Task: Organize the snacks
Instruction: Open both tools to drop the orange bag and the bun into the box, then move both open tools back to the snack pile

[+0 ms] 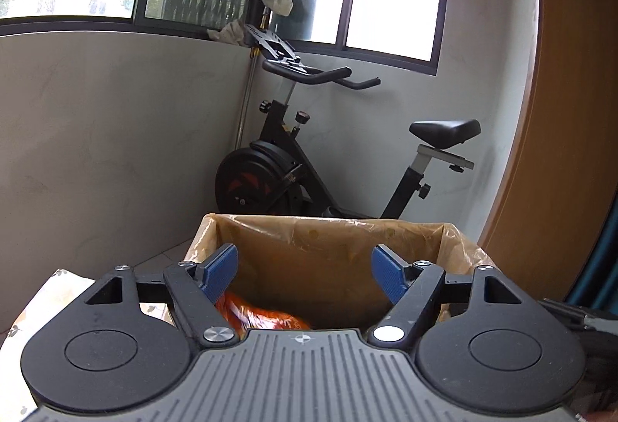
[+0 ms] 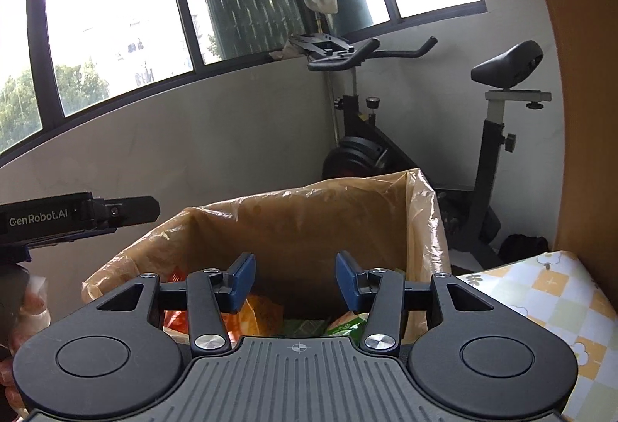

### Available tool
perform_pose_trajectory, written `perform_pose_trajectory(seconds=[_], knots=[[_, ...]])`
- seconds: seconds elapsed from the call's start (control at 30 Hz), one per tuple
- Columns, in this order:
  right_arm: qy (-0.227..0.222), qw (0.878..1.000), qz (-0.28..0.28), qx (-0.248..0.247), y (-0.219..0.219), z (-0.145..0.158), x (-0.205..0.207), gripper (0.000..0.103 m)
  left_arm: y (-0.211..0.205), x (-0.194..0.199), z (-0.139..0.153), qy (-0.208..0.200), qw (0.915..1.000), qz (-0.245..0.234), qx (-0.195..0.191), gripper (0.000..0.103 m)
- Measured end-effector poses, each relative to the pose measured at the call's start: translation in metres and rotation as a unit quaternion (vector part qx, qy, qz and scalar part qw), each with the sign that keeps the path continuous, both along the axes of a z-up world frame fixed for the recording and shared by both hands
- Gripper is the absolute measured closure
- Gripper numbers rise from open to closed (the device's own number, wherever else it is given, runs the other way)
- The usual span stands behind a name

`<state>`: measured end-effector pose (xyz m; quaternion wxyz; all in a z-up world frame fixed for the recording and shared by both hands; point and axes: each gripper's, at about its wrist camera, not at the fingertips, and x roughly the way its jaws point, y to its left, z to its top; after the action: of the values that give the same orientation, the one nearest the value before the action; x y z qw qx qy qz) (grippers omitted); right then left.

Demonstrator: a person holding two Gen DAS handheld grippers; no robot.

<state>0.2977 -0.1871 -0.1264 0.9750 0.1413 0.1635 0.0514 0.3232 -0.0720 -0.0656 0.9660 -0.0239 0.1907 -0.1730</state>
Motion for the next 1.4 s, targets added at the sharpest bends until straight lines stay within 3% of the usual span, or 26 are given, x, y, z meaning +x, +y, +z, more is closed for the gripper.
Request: perform_pose_trajectory(seconds=[0.37,0.6,0.87,0.93,1.1,1.4], knots=[[-0.028,0.999,-0.020,-0.009,-0.027,0.002,-0.057,0.058,0.083,-0.051,0.005,0.019,0.9985,0.048,0.020,0.026],[-0.017,0.998,-0.013,-0.051,-0.027,-0.019,-0.085,0.054,0.127,-0.088,-0.030,0.063,0.9950,0.075,0.018,0.029],[0.056,0.995,0.021,-0.081,-0.012,-0.073,-0.085,0.051,0.124,-0.105,-0.090,0.150,0.9851,0.084,-0.016,0.034],[0.084,0.991,0.041,-0.092,-0.007,-0.091,-0.081,0.046,0.119,-0.109,-0.099,0.159,0.9838,0.080,-0.017,0.034],[0.147,0.977,0.078,-0.132,0.002,-0.132,-0.072,0.046,0.108,-0.115,-0.110,0.170,0.9837,0.060,-0.003,0.034],[0.156,0.953,0.165,-0.199,0.018,-0.155,-0.058,0.037,0.102,-0.120,-0.126,0.195,0.9792,0.055,-0.006,0.034]])
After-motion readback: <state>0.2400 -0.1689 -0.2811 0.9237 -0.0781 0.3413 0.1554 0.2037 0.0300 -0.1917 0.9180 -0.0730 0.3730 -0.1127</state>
